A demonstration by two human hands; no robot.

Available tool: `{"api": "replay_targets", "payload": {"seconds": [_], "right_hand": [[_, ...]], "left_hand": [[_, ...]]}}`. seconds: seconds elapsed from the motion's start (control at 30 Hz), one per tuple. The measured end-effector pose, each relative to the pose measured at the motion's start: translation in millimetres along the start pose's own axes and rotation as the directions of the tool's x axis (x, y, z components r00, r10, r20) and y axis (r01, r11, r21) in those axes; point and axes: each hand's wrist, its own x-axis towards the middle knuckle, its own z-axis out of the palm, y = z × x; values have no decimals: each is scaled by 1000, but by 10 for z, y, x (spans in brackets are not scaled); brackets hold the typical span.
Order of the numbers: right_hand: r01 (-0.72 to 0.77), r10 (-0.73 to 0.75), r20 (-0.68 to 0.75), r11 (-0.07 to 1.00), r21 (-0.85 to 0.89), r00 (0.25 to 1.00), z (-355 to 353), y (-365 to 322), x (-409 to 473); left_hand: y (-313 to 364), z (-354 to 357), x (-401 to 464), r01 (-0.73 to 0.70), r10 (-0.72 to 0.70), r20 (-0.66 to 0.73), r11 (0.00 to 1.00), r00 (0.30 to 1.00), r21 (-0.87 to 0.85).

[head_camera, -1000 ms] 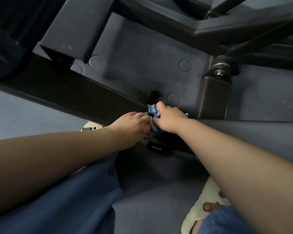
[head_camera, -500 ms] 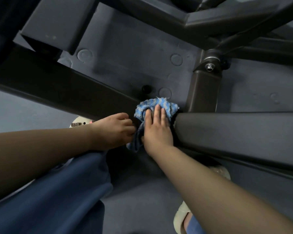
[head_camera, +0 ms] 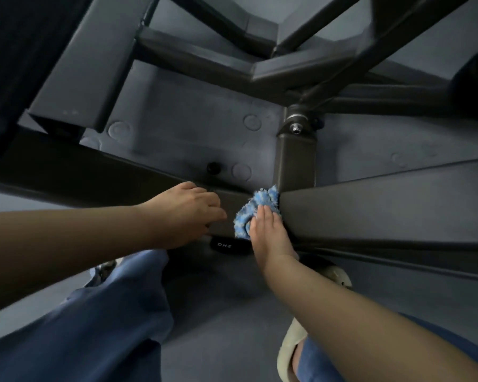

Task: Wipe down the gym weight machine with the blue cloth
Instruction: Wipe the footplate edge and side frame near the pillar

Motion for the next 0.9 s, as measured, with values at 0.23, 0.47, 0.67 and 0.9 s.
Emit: {"api": "replay_targets", "payload": {"seconds": [0.23, 0.47, 0.67, 0.9], "right_hand": [[-166, 169, 9, 973, -158, 986, -184, 331, -362], [-201, 180, -174, 973, -112, 968, -249, 745, -884], [-226, 168, -388, 968, -108, 906, -91, 976, -1133], [-310, 514, -789, 852, 422, 337, 324, 879, -1324]], "left_hand": [[268, -855, 76, 137, -119, 437, 991, 892, -9], [845, -1042, 670, 313, -232, 303, 916, 924, -253], [1461, -705, 1082, 390, -387, 186, 557, 903, -734], [1699, -601, 1025, 268, -386, 319, -182, 866, -946]]}}
